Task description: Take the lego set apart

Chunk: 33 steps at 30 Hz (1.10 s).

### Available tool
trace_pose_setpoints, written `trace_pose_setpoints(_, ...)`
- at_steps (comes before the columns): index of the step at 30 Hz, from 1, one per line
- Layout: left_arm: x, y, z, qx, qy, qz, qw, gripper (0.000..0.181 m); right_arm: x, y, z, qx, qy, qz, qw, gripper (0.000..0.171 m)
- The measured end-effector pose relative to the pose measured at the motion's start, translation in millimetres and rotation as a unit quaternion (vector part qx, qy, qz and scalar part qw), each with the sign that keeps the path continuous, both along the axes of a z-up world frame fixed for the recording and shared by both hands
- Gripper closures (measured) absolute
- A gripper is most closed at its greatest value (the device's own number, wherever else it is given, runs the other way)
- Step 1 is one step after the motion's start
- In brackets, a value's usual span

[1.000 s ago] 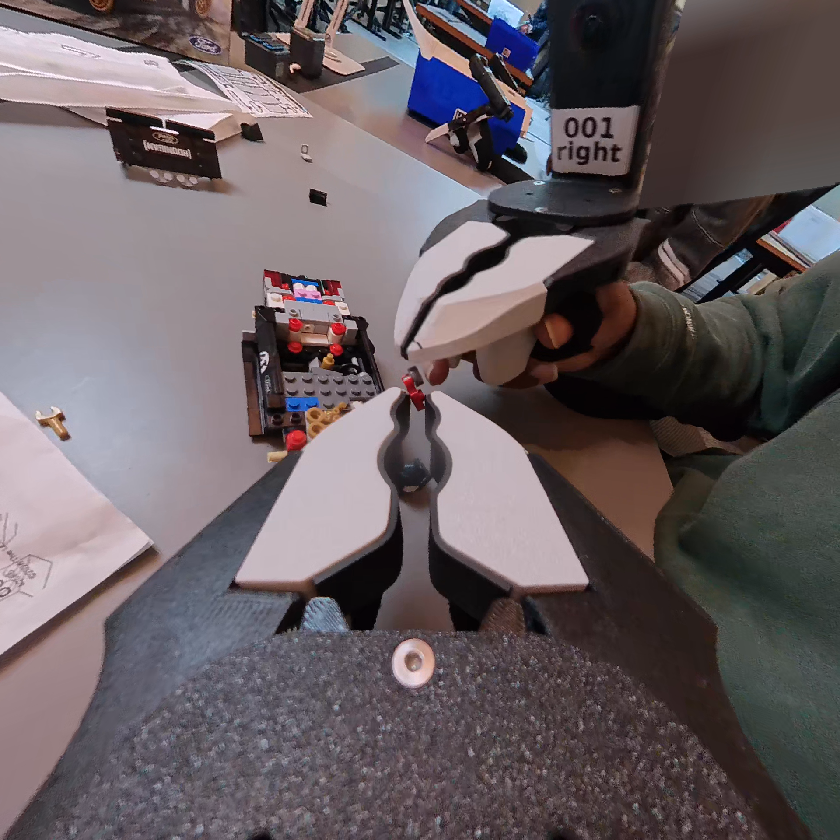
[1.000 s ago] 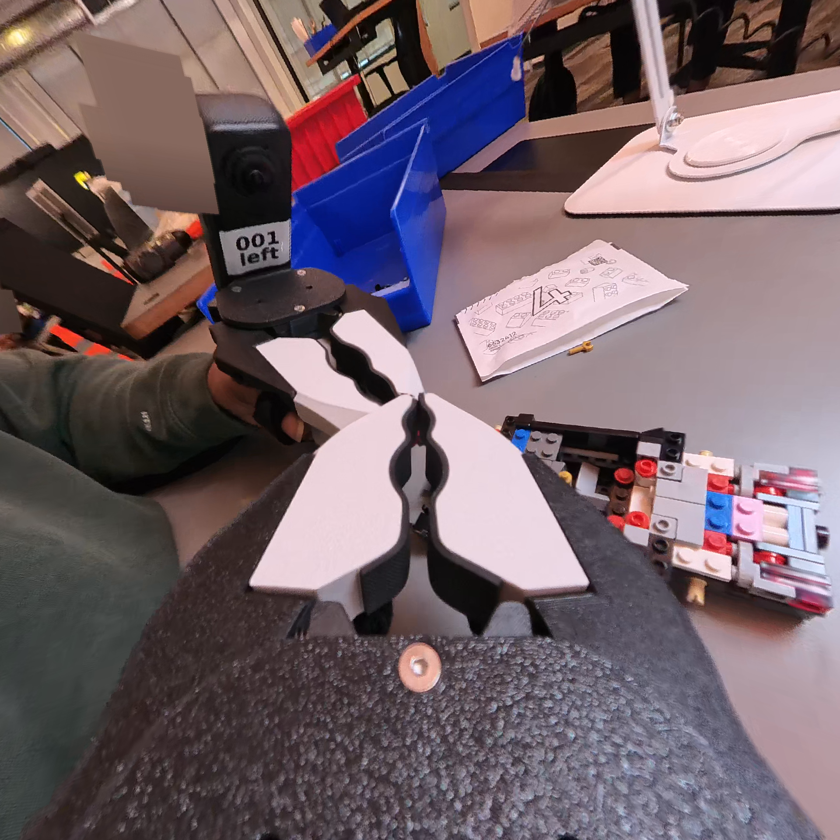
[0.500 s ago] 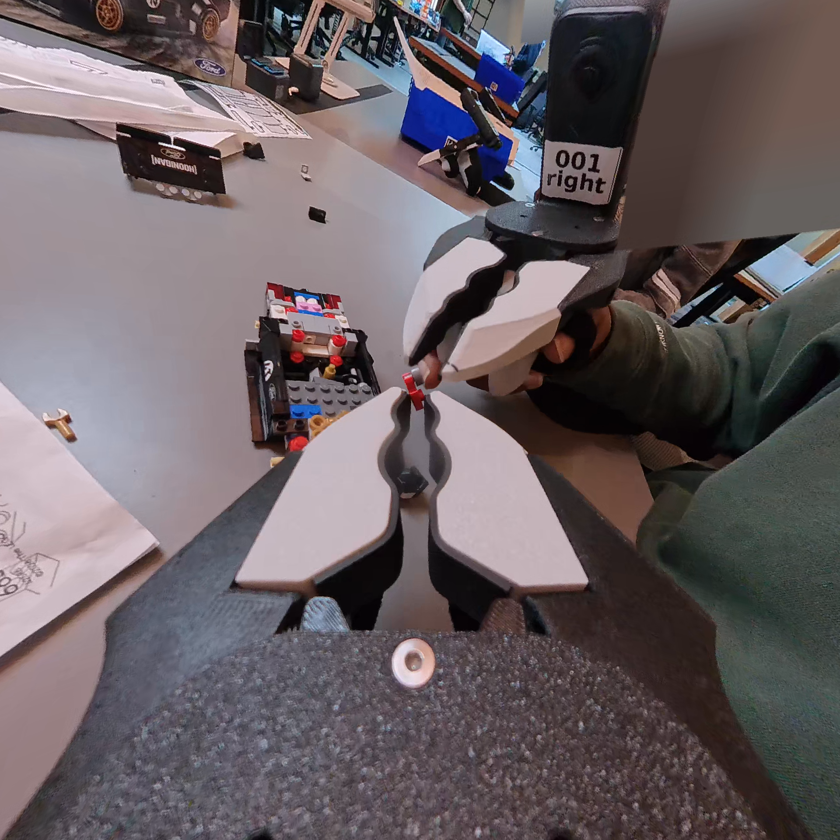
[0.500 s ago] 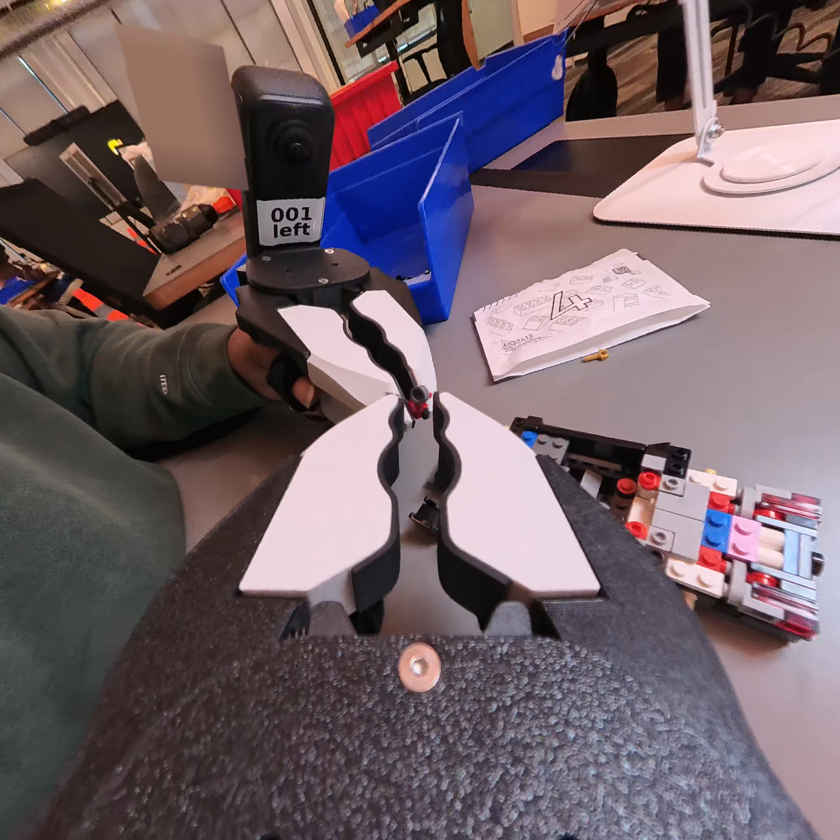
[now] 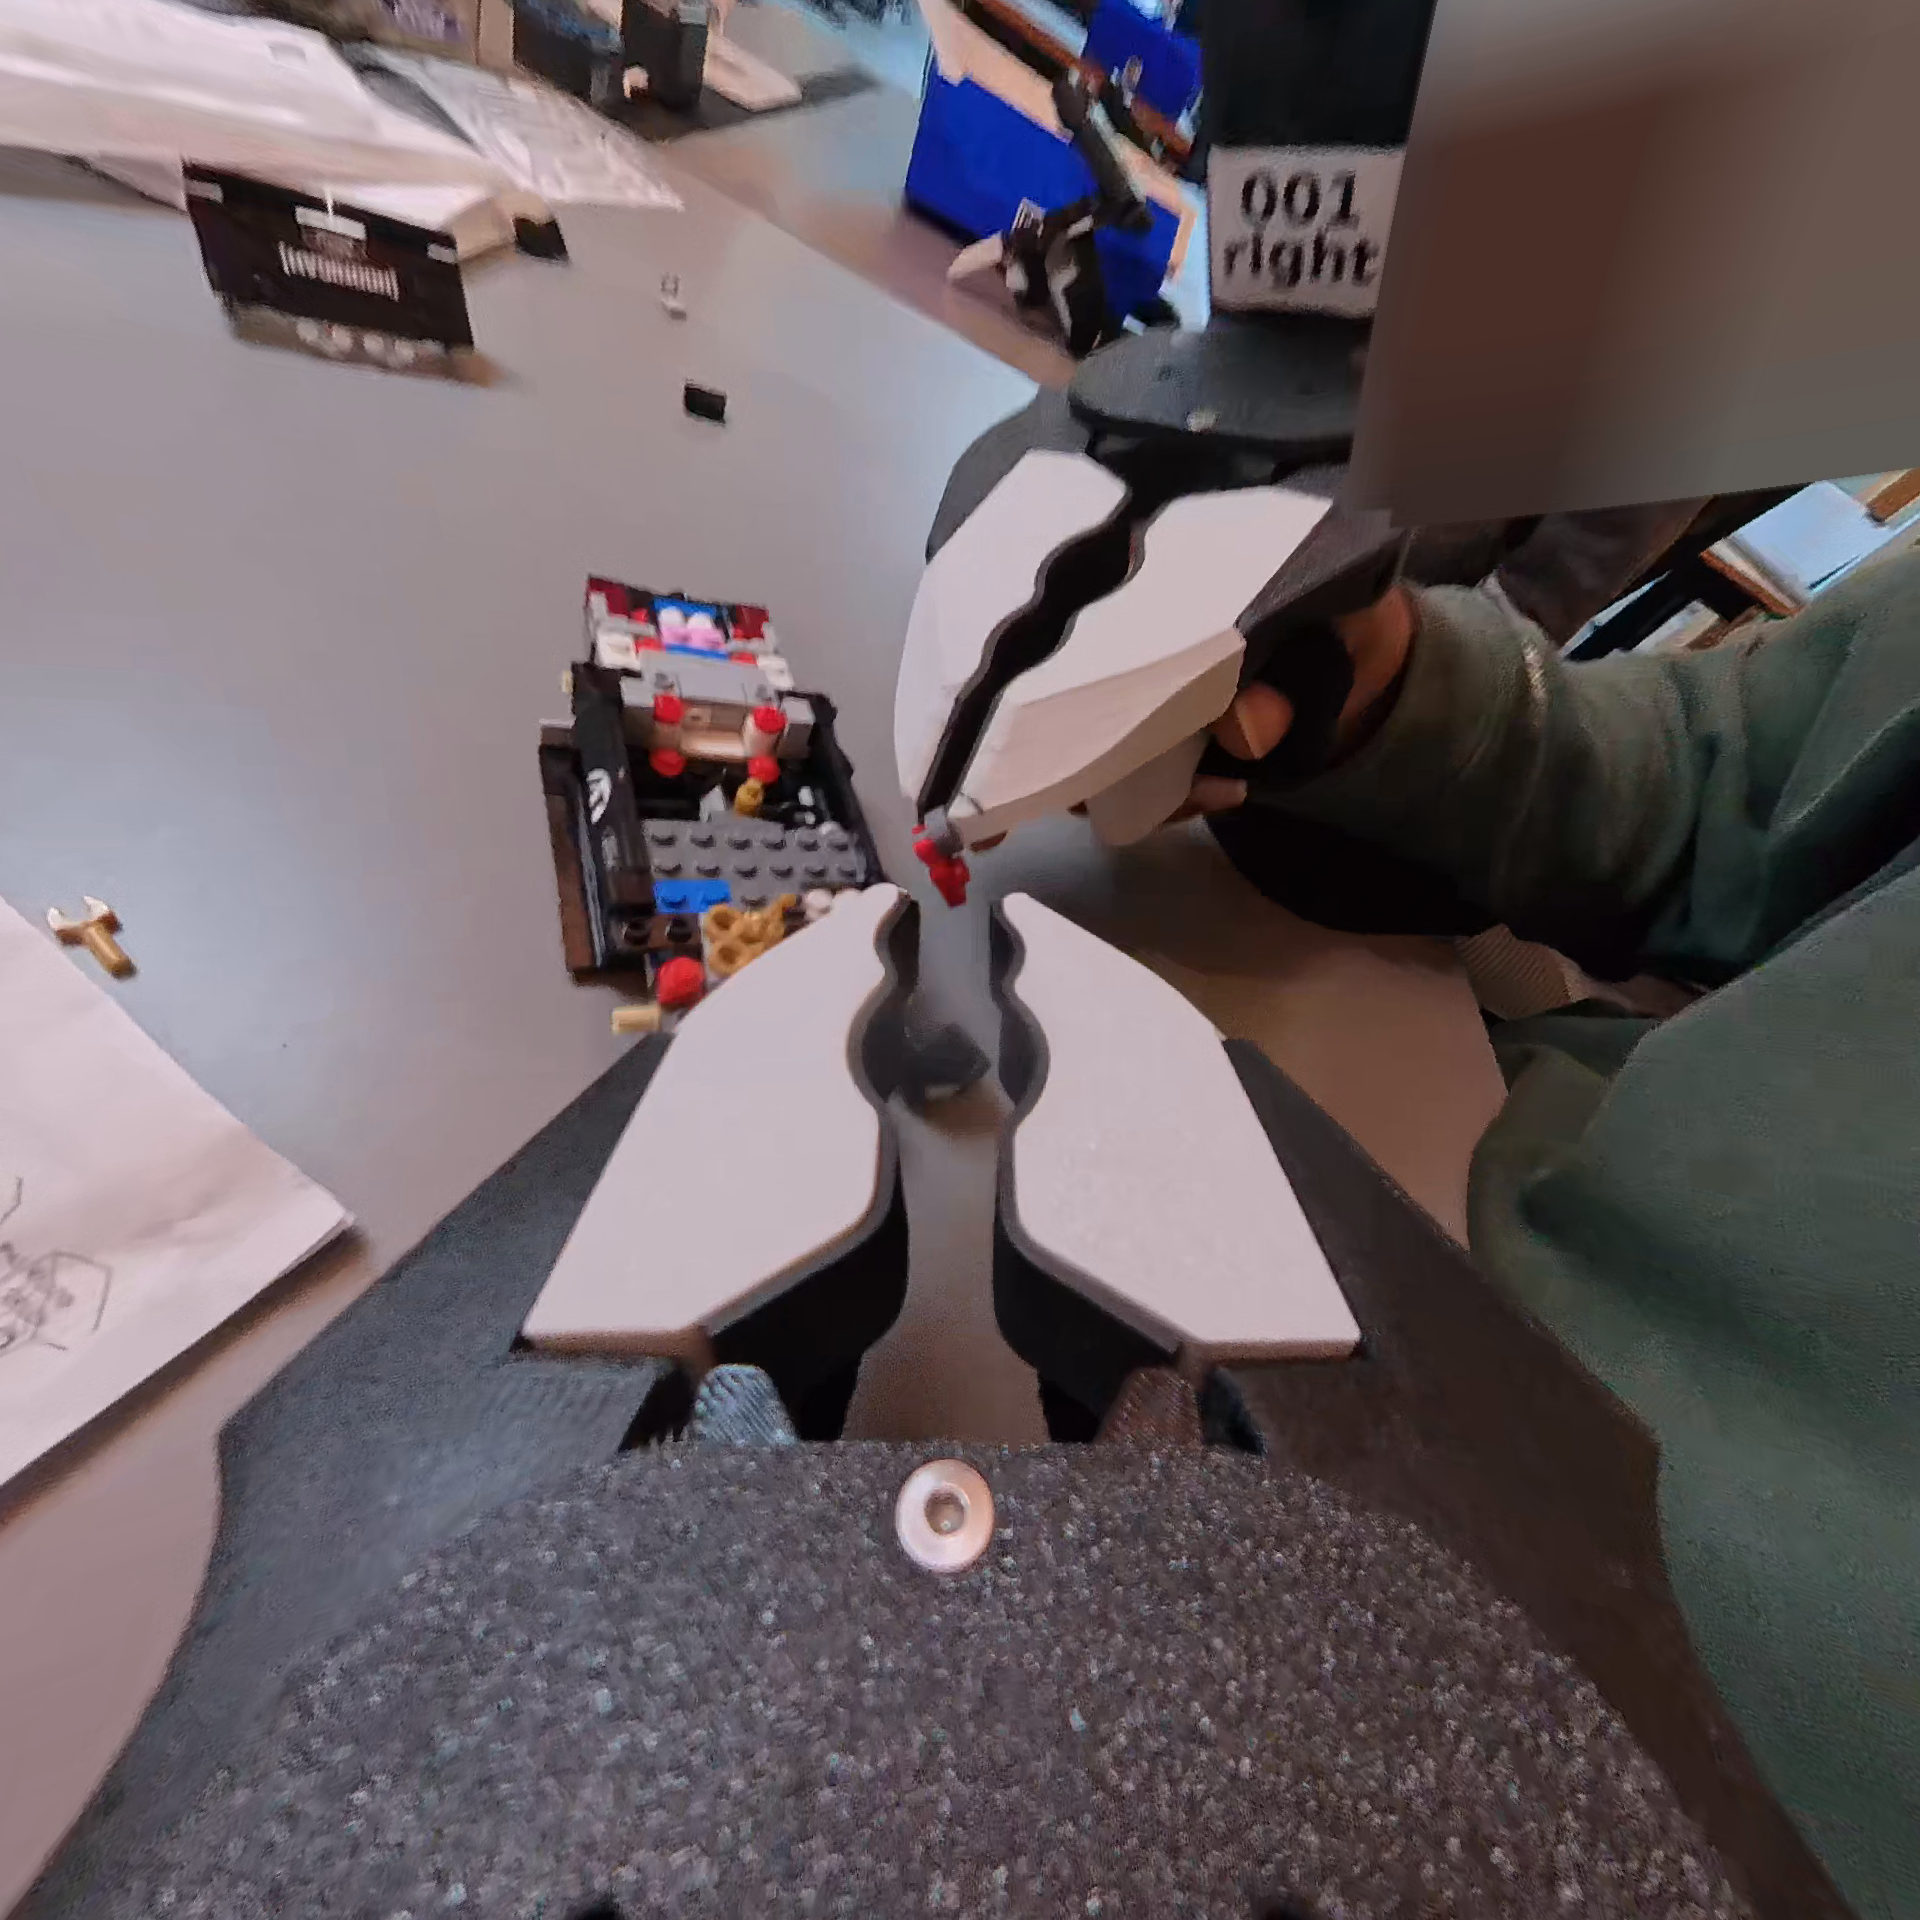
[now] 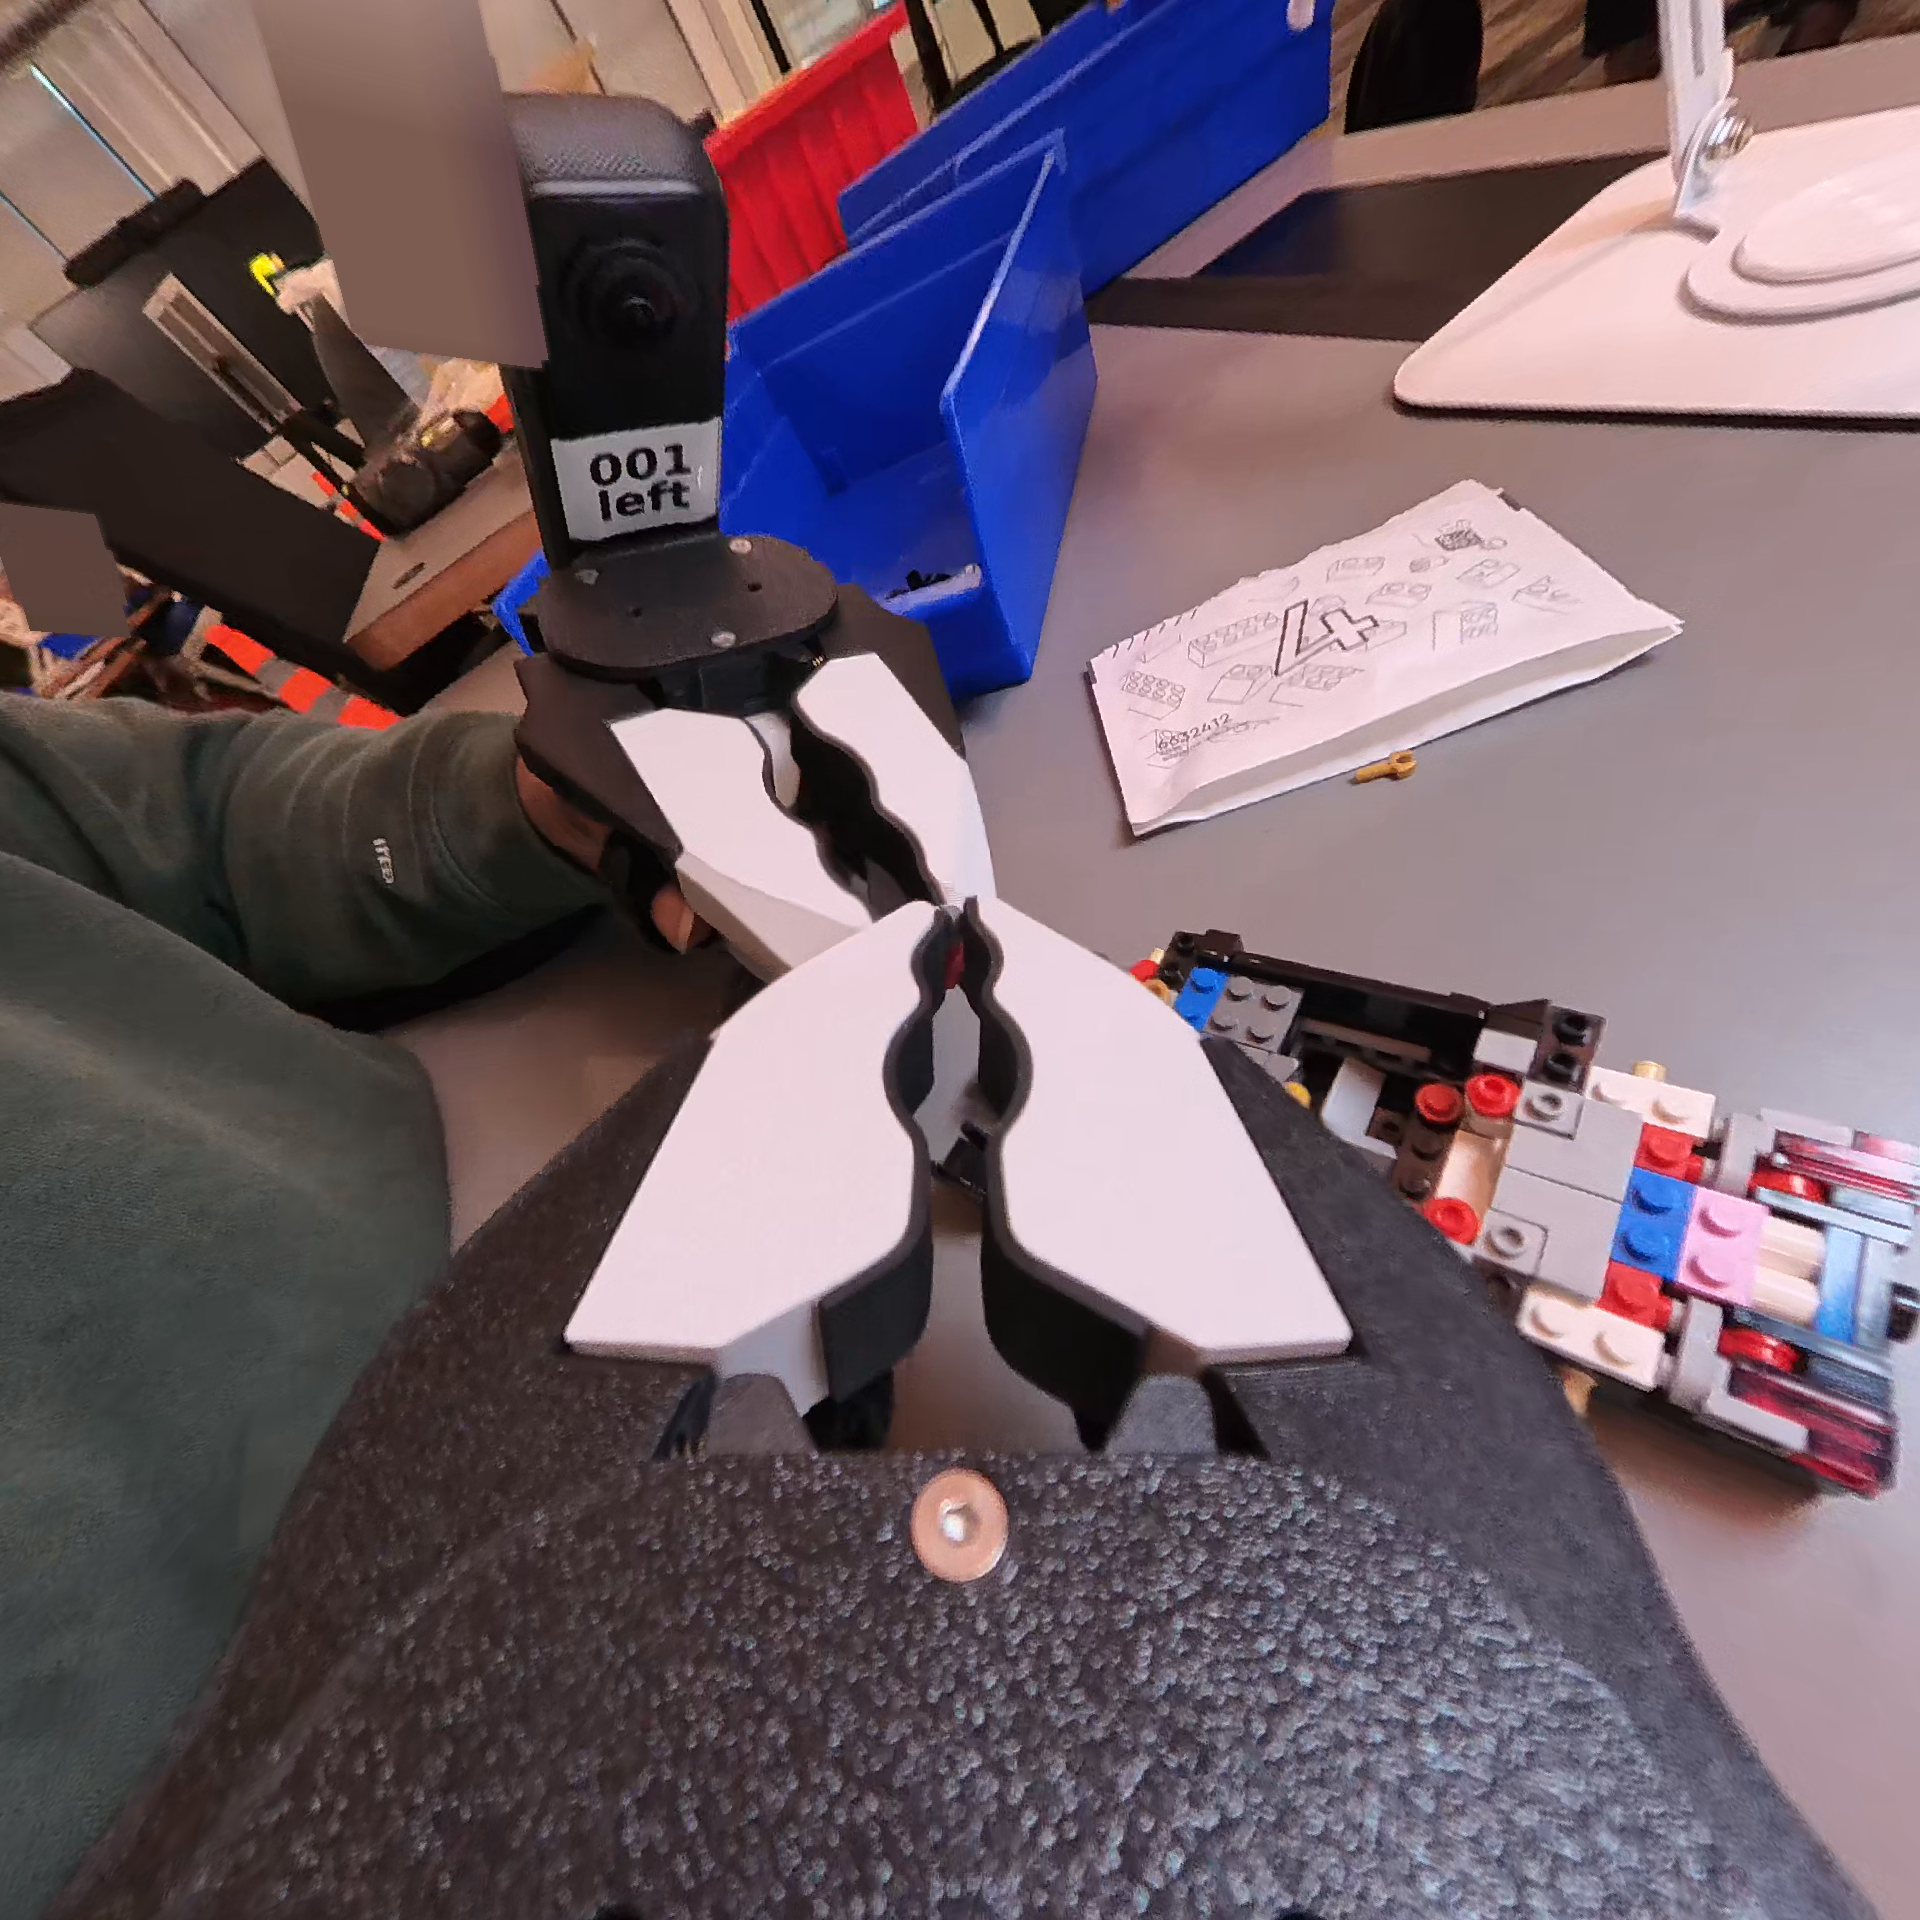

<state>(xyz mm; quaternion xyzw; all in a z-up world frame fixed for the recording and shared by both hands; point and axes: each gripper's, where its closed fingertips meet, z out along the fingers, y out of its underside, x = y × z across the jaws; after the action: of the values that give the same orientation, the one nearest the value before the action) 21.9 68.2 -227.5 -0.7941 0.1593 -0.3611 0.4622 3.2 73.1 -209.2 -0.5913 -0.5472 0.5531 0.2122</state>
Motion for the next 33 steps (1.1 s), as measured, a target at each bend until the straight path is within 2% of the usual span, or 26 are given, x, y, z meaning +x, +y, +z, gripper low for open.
trace_pose_setpoints(6, -24.9, 3.2, -9.7, -0.006, 0.079, 0.03, 0.996, 0.164, 6.7, 11.7, -27.1, 0.065, -0.127, 0.046, 0.989, 0.169)
trace_pose_setpoints(13, -33.9, 1.9, -30.1, -0.026, 0.152, 0.033, 0.987, 0.146, 4.5, 11.1, -44.2, 0.111, -0.24, 0.116, 0.957, 0.169)
trace_pose_setpoints(26, -31.2, -0.2, -46.2, -0.048, 0.173, 0.022, 0.984, 0.138, -0.9, 8.0, -48.4, 0.074, -0.277, 0.12, 0.95, 0.169)
trace_pose_setpoints(33, -31.0, -0.7, -46.9, -0.048, 0.181, 0.021, 0.982, 0.141, -2.6, 6.4, -50.2, 0.104, -0.289, 0.108, 0.945, 0.168)
